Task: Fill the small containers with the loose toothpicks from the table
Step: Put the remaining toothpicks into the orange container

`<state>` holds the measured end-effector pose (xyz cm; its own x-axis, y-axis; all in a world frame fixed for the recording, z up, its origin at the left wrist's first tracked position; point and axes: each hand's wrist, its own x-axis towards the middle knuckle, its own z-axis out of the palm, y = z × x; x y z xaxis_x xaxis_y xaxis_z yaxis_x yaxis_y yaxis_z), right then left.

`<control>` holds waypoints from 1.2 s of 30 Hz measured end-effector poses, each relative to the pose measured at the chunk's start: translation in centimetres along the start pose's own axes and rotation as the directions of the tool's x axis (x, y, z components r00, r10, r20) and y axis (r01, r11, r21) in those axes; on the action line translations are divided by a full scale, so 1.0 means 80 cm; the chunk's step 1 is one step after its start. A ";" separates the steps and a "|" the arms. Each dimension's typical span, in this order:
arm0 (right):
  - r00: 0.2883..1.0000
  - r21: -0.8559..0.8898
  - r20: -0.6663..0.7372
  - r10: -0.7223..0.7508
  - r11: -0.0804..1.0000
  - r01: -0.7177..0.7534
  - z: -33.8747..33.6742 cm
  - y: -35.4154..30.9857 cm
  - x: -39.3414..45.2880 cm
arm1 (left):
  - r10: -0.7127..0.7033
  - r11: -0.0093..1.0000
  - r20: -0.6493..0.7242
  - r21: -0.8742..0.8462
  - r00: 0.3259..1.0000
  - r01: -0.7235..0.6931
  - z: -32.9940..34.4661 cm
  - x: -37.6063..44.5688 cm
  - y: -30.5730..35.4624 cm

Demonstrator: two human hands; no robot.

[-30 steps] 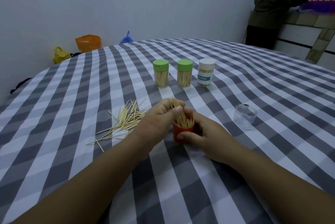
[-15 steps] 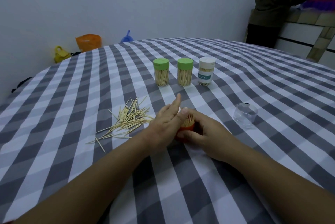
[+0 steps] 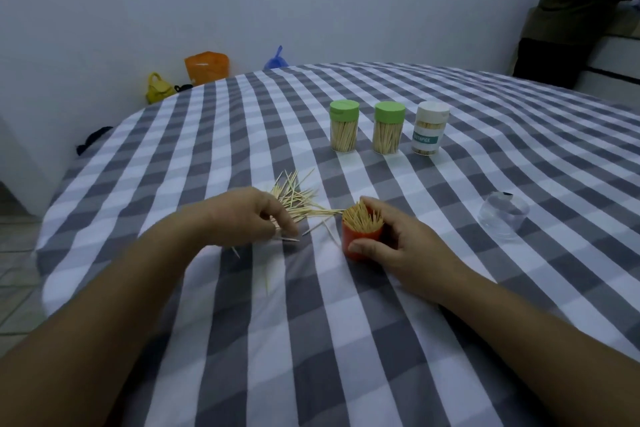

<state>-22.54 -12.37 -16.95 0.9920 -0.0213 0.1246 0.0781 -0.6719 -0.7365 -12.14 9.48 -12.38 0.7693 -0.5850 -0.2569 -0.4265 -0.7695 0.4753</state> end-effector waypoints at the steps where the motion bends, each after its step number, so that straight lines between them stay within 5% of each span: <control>1: 1.000 -0.005 0.008 -0.005 1.000 0.005 0.003 -0.003 -0.001 | -0.016 1.000 0.049 0.025 0.999 0.014 -0.002 -0.007 -0.008; 5: 1.000 -0.018 0.018 -0.006 1.000 0.007 0.007 -0.007 -0.004 | -0.067 0.996 0.173 0.074 0.983 0.055 -0.006 -0.028 -0.028; 11: 1.000 -0.034 0.021 0.023 0.999 -0.022 0.006 -0.010 -0.006 | 0.076 0.996 0.169 0.033 0.983 -0.083 0.008 -0.034 -0.026; 17: 0.999 -0.015 0.011 0.035 0.999 -0.035 0.006 -0.011 -0.007 | 0.103 0.979 -0.057 0.181 0.993 -0.091 0.012 -0.024 -0.048; 22: 0.999 -0.030 0.006 0.038 0.999 -0.037 0.007 -0.009 -0.006 | 0.096 0.988 -0.364 0.147 0.927 -0.044 0.023 -0.018 -0.063; 25: 0.999 -0.031 0.001 0.037 0.999 -0.037 0.007 -0.008 -0.006 | 0.011 0.999 -0.241 -0.033 0.970 -0.020 0.007 -0.033 -0.075; 27: 0.999 -0.039 -0.001 0.035 0.999 -0.035 0.007 -0.008 -0.005 | -0.037 0.999 -0.135 -0.002 0.990 0.037 -0.001 -0.041 -0.080; 36: 0.999 -0.044 0.005 0.041 0.998 -0.040 0.008 -0.008 -0.005 | 0.066 0.986 -0.198 0.165 0.978 -0.033 0.005 -0.018 -0.064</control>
<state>-22.89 -11.49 -16.97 0.9948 -0.0448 0.0913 0.0336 -0.7026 -0.7108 -11.24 14.12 -14.80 0.8183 -0.5723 -0.0529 -0.5245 -0.7812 0.3386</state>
